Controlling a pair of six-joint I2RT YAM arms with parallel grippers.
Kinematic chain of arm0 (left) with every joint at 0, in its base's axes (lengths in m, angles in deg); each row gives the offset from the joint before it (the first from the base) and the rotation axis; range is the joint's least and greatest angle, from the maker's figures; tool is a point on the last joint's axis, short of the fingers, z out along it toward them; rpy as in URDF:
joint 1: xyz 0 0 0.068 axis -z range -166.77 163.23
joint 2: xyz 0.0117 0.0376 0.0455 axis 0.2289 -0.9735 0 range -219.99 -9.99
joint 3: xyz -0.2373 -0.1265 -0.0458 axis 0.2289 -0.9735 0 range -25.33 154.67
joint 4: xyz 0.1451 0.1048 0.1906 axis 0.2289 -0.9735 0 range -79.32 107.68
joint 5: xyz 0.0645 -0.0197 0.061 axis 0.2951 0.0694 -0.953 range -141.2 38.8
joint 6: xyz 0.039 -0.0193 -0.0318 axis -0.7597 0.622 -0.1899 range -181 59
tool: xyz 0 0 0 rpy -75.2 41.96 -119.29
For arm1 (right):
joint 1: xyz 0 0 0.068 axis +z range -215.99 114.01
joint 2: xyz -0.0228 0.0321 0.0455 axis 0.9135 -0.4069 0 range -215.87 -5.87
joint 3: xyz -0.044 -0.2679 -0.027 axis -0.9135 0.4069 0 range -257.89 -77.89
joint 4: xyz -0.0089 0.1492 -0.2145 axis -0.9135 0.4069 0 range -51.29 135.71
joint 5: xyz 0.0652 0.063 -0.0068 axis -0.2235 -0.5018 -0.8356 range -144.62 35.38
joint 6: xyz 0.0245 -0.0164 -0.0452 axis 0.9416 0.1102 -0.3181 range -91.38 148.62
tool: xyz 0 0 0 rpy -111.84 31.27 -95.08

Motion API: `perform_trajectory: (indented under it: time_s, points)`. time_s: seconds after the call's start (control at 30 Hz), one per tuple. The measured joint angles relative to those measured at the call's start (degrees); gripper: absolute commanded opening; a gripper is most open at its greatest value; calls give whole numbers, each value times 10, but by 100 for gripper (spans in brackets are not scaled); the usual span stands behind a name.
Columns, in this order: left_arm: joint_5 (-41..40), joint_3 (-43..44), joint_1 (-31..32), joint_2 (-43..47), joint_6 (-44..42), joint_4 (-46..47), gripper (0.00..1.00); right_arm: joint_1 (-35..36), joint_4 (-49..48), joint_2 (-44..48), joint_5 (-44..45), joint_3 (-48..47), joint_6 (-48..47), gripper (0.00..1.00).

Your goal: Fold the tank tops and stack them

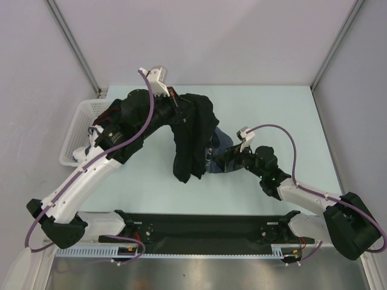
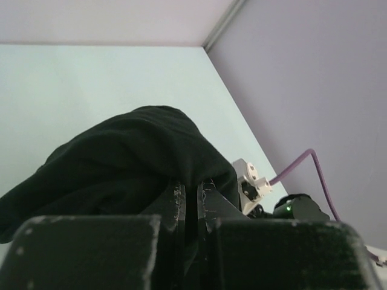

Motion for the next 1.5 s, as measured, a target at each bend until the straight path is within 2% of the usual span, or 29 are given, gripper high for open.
perform_trajectory:
  time_s: [0.13,0.2,0.23,0.27,0.3,0.33,0.4,0.47,0.57,0.67,0.7,0.8,0.9,0.97,1.23,1.4,1.5]
  points:
    - [41,-1,0,-13,10,0,0,0,-1,-15,1,-1,0,83]
    - [56,-2,0,-14,15,1,0,1,-1,-30,0,-3,0,72]
    - [64,-5,0,-14,18,5,0,2,-1,-38,-2,-5,0,61]
    - [69,-8,0,-13,20,10,0,2,0,-45,-3,-7,-1,24]
    - [73,-12,0,-13,22,14,0,3,2,-54,-5,-12,-4,2]
    - [77,-17,0,-13,23,17,7,5,4,-59,-6,-16,-3,0]
    - [79,-24,0,-13,25,19,16,5,10,-61,-2,-24,6,0]
    - [77,-33,-3,-12,26,21,20,1,10,-59,8,-26,16,0]
    - [82,-62,-25,-2,38,31,28,-36,18,-45,44,-20,48,0]
    - [103,-122,-89,15,62,58,58,-128,40,10,114,10,106,0]
    - [104,-139,-105,18,67,66,80,-163,52,38,140,25,131,0]
    - [101,-188,-134,19,77,82,100,-247,95,130,209,73,191,0]
    - [111,-210,-126,9,75,83,100,-261,133,206,262,112,226,0]
    - [108,-218,-111,-3,70,86,100,-258,146,217,278,116,237,0]
    - [20,-231,26,-90,27,54,99,-257,158,149,293,105,251,0]
    - [-20,-308,34,-120,28,53,96,-257,156,148,293,105,252,0]
    - [-30,-326,39,-142,30,51,97,-257,155,147,291,105,252,0]
